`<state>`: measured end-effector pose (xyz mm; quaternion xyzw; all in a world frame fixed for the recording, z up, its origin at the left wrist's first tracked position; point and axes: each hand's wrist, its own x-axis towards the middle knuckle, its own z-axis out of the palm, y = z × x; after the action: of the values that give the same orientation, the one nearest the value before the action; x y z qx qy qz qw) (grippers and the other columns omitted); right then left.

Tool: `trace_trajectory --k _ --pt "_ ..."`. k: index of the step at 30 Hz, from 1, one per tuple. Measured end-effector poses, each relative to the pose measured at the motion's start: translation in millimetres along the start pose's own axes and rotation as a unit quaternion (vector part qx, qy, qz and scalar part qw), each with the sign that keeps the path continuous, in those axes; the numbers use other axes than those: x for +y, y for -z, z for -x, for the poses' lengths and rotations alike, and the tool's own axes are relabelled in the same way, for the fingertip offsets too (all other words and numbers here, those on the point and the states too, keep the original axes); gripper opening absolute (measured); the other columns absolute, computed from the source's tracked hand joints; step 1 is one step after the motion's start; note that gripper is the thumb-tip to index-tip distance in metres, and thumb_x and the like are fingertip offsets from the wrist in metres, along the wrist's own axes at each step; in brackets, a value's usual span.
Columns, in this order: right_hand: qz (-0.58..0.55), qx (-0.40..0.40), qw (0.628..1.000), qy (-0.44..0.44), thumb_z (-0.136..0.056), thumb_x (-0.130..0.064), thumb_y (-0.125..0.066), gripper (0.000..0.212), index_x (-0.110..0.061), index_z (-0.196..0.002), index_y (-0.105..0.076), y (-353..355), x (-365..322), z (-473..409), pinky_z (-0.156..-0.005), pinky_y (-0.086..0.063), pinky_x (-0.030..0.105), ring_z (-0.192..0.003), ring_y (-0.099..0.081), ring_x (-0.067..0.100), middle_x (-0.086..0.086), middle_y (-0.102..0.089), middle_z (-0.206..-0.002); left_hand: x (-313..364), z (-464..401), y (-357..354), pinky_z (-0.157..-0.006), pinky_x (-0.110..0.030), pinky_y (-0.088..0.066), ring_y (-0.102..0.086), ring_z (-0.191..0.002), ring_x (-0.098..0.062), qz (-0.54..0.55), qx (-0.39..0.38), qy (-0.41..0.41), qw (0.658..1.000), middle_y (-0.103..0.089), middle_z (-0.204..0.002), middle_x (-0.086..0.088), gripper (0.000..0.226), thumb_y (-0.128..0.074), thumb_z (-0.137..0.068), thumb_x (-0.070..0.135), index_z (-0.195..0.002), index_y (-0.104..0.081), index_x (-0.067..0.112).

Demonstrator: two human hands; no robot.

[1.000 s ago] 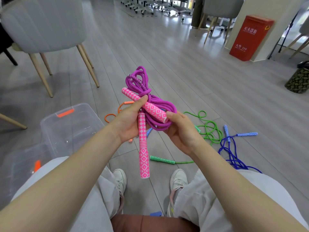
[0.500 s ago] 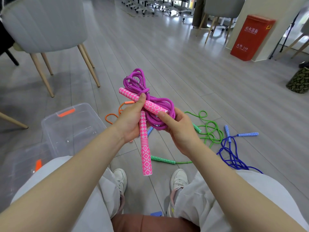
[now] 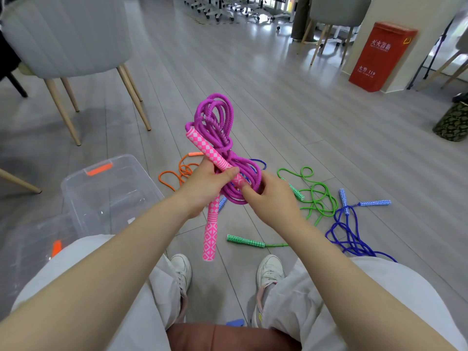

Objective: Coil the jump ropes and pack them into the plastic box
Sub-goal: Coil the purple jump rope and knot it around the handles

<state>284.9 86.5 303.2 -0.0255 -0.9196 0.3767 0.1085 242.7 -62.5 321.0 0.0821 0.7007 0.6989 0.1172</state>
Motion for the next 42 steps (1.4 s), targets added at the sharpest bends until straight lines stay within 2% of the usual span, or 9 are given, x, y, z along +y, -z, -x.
trace_trajectory --k 7,12,19,26,31,34,36,39,42 --pt "-0.279 -0.204 0.938 -0.006 -0.080 -0.013 -0.062 0.053 -0.025 -0.130 -0.048 6 3 -1 -0.094 -0.049 0.030 -0.112 -0.058 0.010 -0.002 -0.061 -0.120 -1 -5 8 -0.090 -0.041 -0.055 -0.069 -0.099 -0.029 0.045 0.034 0.019 0.998 -0.069 -0.108 -0.021 0.037 -0.067 -0.084 -0.002 -0.119 -0.059 0.001" --pt "-0.137 -0.183 0.972 0.056 -0.092 -0.013 -0.058 0.023 -0.015 -0.115 -0.060 7 5 -4 -0.071 -0.043 0.024 -0.070 -0.045 0.008 -0.002 -0.054 -0.080 -2 -4 8 -0.090 -0.041 -0.055 -0.069 -0.098 -0.030 0.065 0.021 0.047 0.997 -0.069 -0.108 -0.020 0.036 -0.068 -0.083 0.001 -0.118 -0.060 0.002" --pt "-0.054 -0.213 0.974 0.063 -0.094 -0.032 -0.057 0.015 -0.024 -0.104 -0.065 33 25 -18 -0.076 -0.048 0.040 -0.071 -0.049 0.010 -0.001 -0.057 -0.079 8 -7 14 -0.062 -0.028 -0.058 -0.071 -0.068 -0.016 0.122 0.040 0.061 0.990 -0.072 -0.081 -0.007 0.022 -0.066 -0.086 0.003 -0.107 -0.061 0.003" --pt "0.037 -0.265 0.964 0.013 -0.095 -0.027 -0.059 0.015 -0.029 -0.110 -0.061 58 38 -22 -0.067 -0.038 0.012 -0.077 -0.054 0.002 -0.018 -0.058 -0.085 14 -8 21 -0.072 -0.039 -0.058 -0.069 -0.070 -0.020 0.184 0.078 0.072 0.977 -0.068 -0.092 -0.008 0.030 -0.064 -0.090 0.009 -0.118 -0.054 0.014" --pt "0.057 -0.286 0.956 -0.018 -0.084 -0.031 -0.064 0.033 -0.025 -0.115 -0.056 32 37 -14 -0.090 -0.049 0.035 -0.097 -0.060 0.014 -0.002 -0.064 -0.106 7 -2 10 -0.071 -0.035 -0.058 -0.067 -0.078 -0.022 0.159 0.029 0.088 0.983 -0.067 -0.102 -0.012 0.017 -0.059 -0.094 0.017 -0.110 -0.056 0.021" --pt "-0.109 -0.274 0.955 -0.005 -0.087 -0.019 -0.062 0.026 -0.016 -0.113 -0.058 13 20 -4 -0.071 -0.051 0.030 -0.068 -0.056 0.004 0.000 -0.063 -0.086 9 1 6 -0.063 -0.031 -0.057 -0.068 -0.072 -0.019 0.145 0.012 0.089 0.985 -0.068 -0.093 -0.008 0.023 -0.061 -0.093 0.019 -0.116 -0.055 0.019" --pt "-0.154 -0.247 0.957 0.022 -0.091 -0.012 -0.060 0.023 -0.018 -0.113 -0.060 6 12 -3 -0.077 -0.051 0.023 -0.075 -0.057 -0.001 -0.008 -0.066 -0.091 14 2 6 -0.060 -0.029 -0.058 -0.068 -0.063 -0.016 0.164 0.015 0.094 0.982 -0.068 -0.077 -0.003 0.015 -0.062 -0.092 0.022 -0.105 -0.057 0.017" --pt "-0.097 -0.217 0.968 0.079 -0.092 -0.021 -0.060 0.016 -0.036 -0.099 -0.060 9 9 -1 -0.072 -0.044 0.015 -0.069 -0.052 -0.004 -0.027 -0.061 -0.076 20 -4 17 -0.060 -0.027 -0.057 -0.065 -0.060 -0.016 0.147 0.059 0.123 0.980 -0.066 -0.068 -0.001 0.023 -0.067 -0.085 0.040 -0.088 -0.059 0.019" --pt "0.012 -0.196 0.974 0.117 -0.089 -0.038 -0.060 0.010 -0.029 -0.091 -0.062 14 11 0 -0.063 -0.042 0.023 -0.063 -0.049 0.002 -0.016 -0.055 -0.065 17 -8 27 -0.055 -0.021 -0.050 -0.061 -0.064 -0.014 0.122 0.128 0.126 0.976 -0.065 -0.081 -0.005 0.019 -0.069 -0.084 0.035 -0.087 -0.066 0.016"
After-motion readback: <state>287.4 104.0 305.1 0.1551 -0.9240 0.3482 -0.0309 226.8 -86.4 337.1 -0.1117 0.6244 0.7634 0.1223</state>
